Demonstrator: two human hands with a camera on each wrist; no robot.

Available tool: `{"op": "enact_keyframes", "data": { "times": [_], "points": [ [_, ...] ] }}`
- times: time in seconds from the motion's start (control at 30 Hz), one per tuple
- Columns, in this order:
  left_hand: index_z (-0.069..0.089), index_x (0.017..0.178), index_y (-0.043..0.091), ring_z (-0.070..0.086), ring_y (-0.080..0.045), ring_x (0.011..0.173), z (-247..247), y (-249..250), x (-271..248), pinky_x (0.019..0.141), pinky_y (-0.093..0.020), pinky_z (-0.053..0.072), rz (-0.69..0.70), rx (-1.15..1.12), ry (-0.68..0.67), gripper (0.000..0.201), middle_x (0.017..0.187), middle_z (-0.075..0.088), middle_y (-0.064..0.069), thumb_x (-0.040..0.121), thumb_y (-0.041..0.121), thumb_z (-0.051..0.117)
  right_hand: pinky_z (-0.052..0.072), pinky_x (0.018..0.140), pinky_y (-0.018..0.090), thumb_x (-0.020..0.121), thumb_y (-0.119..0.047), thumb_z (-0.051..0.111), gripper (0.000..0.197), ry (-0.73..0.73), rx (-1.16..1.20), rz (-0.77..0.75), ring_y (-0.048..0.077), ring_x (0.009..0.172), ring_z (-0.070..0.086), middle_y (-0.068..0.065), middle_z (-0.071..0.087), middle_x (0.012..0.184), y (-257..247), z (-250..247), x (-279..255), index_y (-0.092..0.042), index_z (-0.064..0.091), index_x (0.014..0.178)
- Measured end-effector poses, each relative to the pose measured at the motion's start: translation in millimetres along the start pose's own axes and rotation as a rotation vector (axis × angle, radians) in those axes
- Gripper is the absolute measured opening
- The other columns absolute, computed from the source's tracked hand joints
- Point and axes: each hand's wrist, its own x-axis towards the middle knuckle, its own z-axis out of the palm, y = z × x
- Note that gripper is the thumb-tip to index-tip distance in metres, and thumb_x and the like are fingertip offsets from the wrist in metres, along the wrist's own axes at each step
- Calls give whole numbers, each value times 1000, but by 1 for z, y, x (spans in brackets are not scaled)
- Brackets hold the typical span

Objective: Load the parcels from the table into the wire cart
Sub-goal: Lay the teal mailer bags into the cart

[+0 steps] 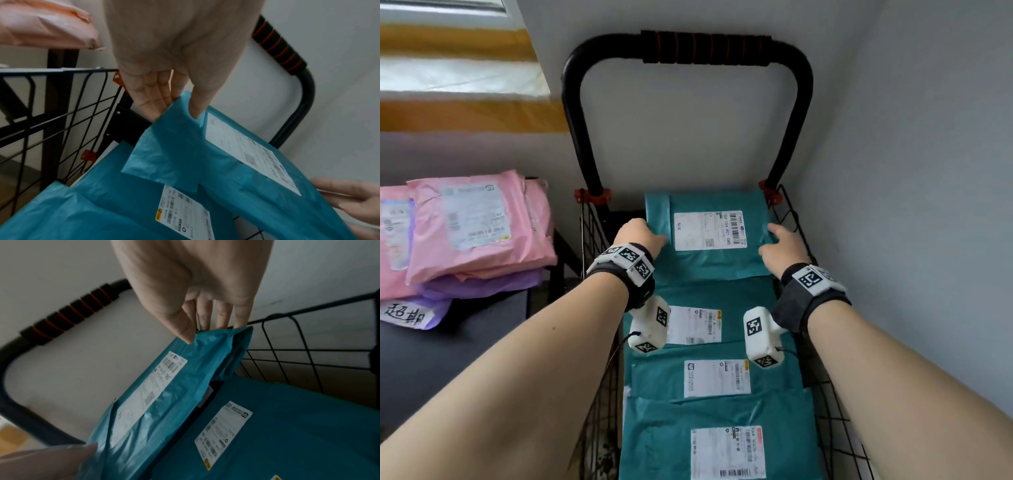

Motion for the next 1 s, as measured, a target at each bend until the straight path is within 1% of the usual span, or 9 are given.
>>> {"op": "enact_keyframes", "data": {
  "times": [0.17, 0.27, 0.4, 0.53, 0.6, 0.67, 0.8, 0.93, 1.0],
  "points": [
    [63, 108, 9, 62, -27, 94, 41, -10, 33, 72, -29, 43, -121, 10, -21, 30, 106, 67, -9, 82, 24, 67, 38, 102, 27, 82, -8, 65, 65, -114, -72, -5, 23, 127, 49, 2, 49, 142, 26, 21, 41, -20, 43, 142],
    [60, 113, 9, 60, -29, 101, 69, -21, 50, 77, -31, 45, -194, 42, -38, 35, 111, 64, -10, 82, 23, 67, 38, 101, 25, 82, -7, 66, 66, -169, -106, 13, 24, 128, 47, 4, 48, 143, 46, 37, 61, -20, 42, 142],
    [59, 112, 11, 60, -29, 102, 99, -38, 67, 76, -30, 44, -247, 64, -58, 34, 111, 64, -10, 82, 24, 67, 41, 98, 25, 83, -8, 65, 64, -250, -121, 60, 24, 126, 49, 4, 49, 142, 68, 60, 83, -19, 42, 142],
    [58, 116, 9, 58, -32, 105, 115, -49, 77, 85, -36, 49, -285, 98, -52, 42, 115, 63, -12, 80, 26, 70, 40, 99, 25, 84, -10, 64, 63, -303, -148, 71, 24, 127, 49, 5, 48, 142, 79, 75, 100, -18, 42, 143],
    [58, 116, 10, 58, -32, 106, 118, -49, 82, 84, -35, 48, -274, 92, -33, 43, 116, 62, -13, 79, 26, 71, 38, 101, 25, 85, -10, 63, 63, -308, -161, 66, 24, 129, 47, 5, 47, 144, 81, 77, 107, -17, 41, 143],
    [59, 117, 12, 58, -31, 107, 120, -49, 84, 84, -35, 48, -271, 70, -18, 44, 117, 62, -11, 78, 27, 72, 39, 100, 25, 86, -10, 62, 61, -296, -171, 63, 24, 128, 48, 5, 48, 143, 83, 77, 114, -18, 42, 143],
    [53, 124, 14, 56, -30, 109, 125, -49, 82, 88, -36, 48, -276, 39, 2, 54, 122, 57, -10, 76, 28, 74, 41, 99, 27, 83, -12, 66, 59, -259, -183, 67, 26, 125, 50, 6, 52, 138, 85, 80, 122, -19, 47, 138],
    [51, 123, 13, 56, -29, 109, 132, -39, 82, 79, -33, 44, -258, 86, -28, 54, 123, 55, -9, 77, 30, 74, 43, 102, 33, 79, -15, 69, 63, -227, -205, 91, 29, 125, 48, 9, 49, 139, 90, 82, 128, -24, 47, 138],
    [51, 124, 14, 54, -29, 111, 134, -36, 82, 79, -33, 43, -252, 84, -32, 55, 124, 53, -10, 77, 30, 74, 43, 102, 35, 79, -15, 69, 63, -214, -219, 98, 30, 125, 47, 9, 48, 139, 92, 82, 130, -24, 47, 137]
  ]
}}
